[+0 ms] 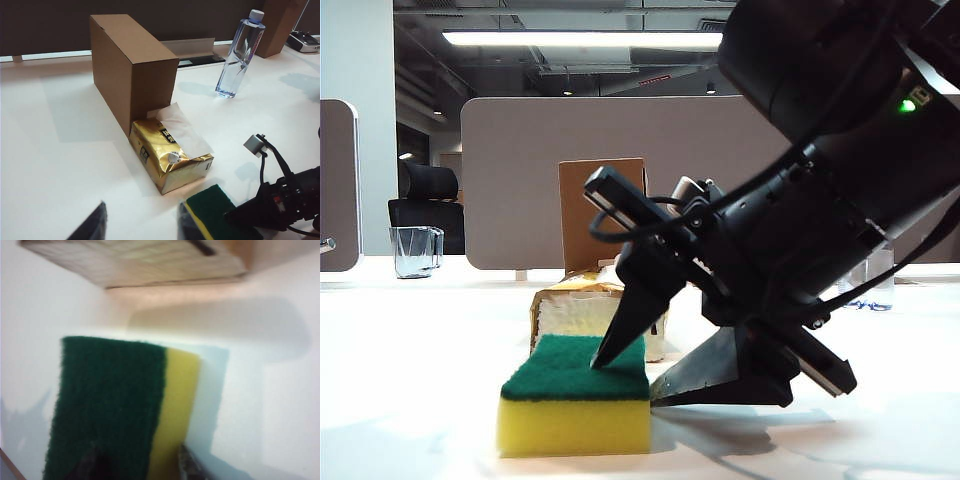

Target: Move the sponge from left to right to wipe the table, avoiding obstacles on the table, and finally reaching the bottle of mineral water.

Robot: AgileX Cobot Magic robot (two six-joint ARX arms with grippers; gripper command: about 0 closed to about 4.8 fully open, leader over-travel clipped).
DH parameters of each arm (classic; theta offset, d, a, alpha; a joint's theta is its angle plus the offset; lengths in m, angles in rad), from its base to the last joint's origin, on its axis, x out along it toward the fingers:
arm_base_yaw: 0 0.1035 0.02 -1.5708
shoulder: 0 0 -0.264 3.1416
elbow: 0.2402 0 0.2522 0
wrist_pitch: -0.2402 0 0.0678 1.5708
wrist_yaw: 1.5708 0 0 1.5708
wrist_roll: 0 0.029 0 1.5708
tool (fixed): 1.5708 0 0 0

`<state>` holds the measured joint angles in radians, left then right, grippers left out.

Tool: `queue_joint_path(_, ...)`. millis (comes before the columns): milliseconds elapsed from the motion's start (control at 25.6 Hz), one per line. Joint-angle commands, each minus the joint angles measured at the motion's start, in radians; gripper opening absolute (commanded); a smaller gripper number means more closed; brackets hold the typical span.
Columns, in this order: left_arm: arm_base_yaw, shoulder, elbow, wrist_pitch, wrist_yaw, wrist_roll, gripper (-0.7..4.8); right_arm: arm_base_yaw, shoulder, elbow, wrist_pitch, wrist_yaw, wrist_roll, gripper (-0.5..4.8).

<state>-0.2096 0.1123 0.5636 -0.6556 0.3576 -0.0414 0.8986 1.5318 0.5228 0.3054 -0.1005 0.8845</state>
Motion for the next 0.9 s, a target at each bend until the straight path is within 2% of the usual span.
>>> queue_joint_path(39,-0.002,-0.002,0.010,0.006,0.005,0.001,1.79,0.001,0.008,-0.007,-0.091,0.021,0.006,2.29)
queue_joint_path(117,-0.002,-0.001,0.010,0.006,0.005,0.001,1.79,0.000,0.008,-0.007,-0.101,0.024,0.006,2.22)
queue_joint_path(156,-0.002,-0.002,0.010,0.006,0.005,0.001,1.79,0.000,0.008,-0.007,-0.107,0.025,0.006,1.74)
queue_joint_path(235,-0.002,-0.002,0.010,0.006,0.005,0.001,1.79,0.000,0.008,-0.007,-0.116,0.031,0.006,1.43)
queue_joint_path(391,-0.002,-0.002,0.010,0.006,0.003,0.001,1.79,0.000,0.008,-0.007,-0.145,0.048,0.005,1.31)
queue_joint_path(469,-0.002,-0.002,0.010,0.006,0.003,0.001,1.79,0.000,0.008,-0.007,-0.152,0.049,0.005,0.73)
queue_joint_path(625,-0.002,-0.002,0.010,0.006,0.003,0.001,1.79,0.000,0.008,-0.007,-0.151,0.058,0.003,0.04)
queue_joint_path(899,-0.002,-0.002,0.010,0.006,0.002,0.005,1.79,0.000,0.008,-0.007,-0.152,0.063,0.002,-0.05)
